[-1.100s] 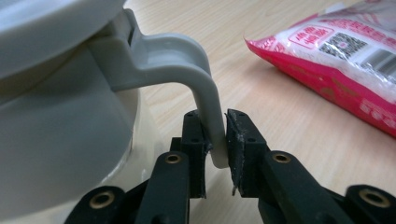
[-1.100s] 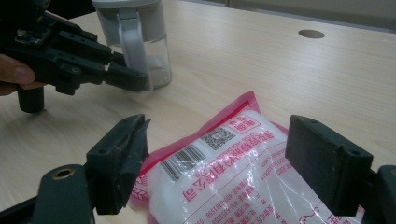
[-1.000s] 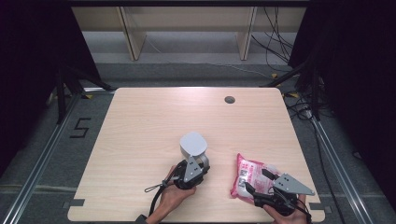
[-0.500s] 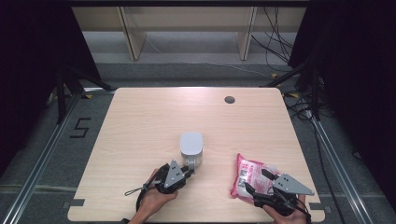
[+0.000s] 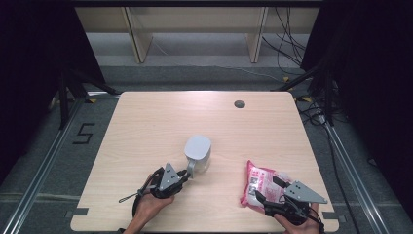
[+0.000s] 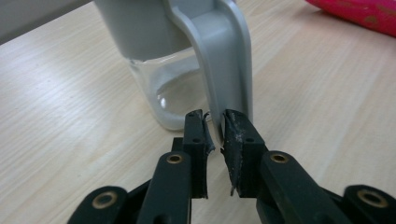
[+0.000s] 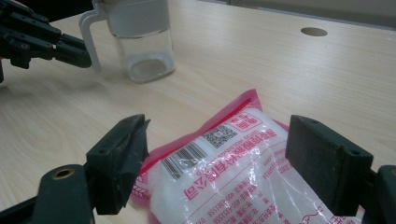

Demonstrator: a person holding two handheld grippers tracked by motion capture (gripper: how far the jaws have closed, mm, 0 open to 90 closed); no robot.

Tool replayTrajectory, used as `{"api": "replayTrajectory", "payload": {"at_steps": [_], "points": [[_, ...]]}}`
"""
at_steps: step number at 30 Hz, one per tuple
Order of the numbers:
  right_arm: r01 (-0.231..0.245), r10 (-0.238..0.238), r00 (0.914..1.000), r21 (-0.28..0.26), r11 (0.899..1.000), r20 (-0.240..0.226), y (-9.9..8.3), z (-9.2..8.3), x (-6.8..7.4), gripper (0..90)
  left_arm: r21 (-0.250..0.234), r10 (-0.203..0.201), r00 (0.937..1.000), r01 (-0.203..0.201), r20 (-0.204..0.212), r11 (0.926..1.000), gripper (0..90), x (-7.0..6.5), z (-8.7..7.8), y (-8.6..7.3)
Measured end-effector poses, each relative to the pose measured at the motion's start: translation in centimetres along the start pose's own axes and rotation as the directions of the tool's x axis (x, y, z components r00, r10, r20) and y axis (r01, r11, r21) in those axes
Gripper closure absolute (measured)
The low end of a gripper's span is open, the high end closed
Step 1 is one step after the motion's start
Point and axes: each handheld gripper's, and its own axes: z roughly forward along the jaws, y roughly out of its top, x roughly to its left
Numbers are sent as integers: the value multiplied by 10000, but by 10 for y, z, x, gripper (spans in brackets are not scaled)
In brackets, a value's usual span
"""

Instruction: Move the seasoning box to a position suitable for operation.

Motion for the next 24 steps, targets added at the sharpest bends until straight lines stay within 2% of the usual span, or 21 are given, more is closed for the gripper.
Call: {"api": "replayTrajectory", "payload": {"at_steps": [2,4,5,6,7,9,11,12,14,15,16,18,19,21,24], "points": [[17,-17,10000,1,10000,-3,0,0,0,217,69,-96,9999,97,-119,9999,759,5,0,-1],[46,-46,10000,-18,10000,-26,0,1,-1,218,-22,-429,9987,429,-285,9991,752,12,0,-3],[-16,16,10000,-9,10000,4,0,0,0,217,14,-408,9987,408,-294,9992,732,14,0,-4],[-45,45,10000,-99,9999,1,0,1,0,218,-19,-652,9976,652,-225,9979,714,17,-1,-5],[-37,37,10000,-117,9999,22,0,0,0,217,-7,-592,9981,592,-159,9982,703,17,-2,-5],[-17,17,10000,-104,9999,33,0,0,-1,217,184,-484,9988,483,72,9987,638,15,-3,-2],[-20,19,10000,-103,9999,-29,0,1,-1,217,222,-600,9979,594,262,9980,512,11,-3,2],[-52,52,10000,-101,9999,-20,0,1,-1,217,233,-418,9988,411,271,9989,476,10,-3,3],[-27,27,10000,-109,9999,15,0,1,0,217,149,-470,9985,466,290,9988,431,5,-2,7],[-195,195,9998,27,9998,9,0,-1,2,217,79,-430,9984,427,359,9991,436,5,-1,9],[15,-15,10000,-19,10000,-45,0,0,0,217,-6,-340,9989,341,315,9994,442,4,1,12],[-5,4,10000,-103,9999,-69,0,2,0,218,-130,-120,9997,123,203,9998,488,5,4,16],[15,-16,10000,-122,9999,-41,0,2,0,218,-207,-334,9994,336,98,9992,513,5,6,18],[-7,7,10000,-103,9999,-41,0,2,0,217,-329,-315,9994,311,-118,9990,635,7,9,21],[13,-13,10000,-44,10000,-48,0,1,0,217,-256,-341,9993,337,-168,9991,649,9,11,21]]}}
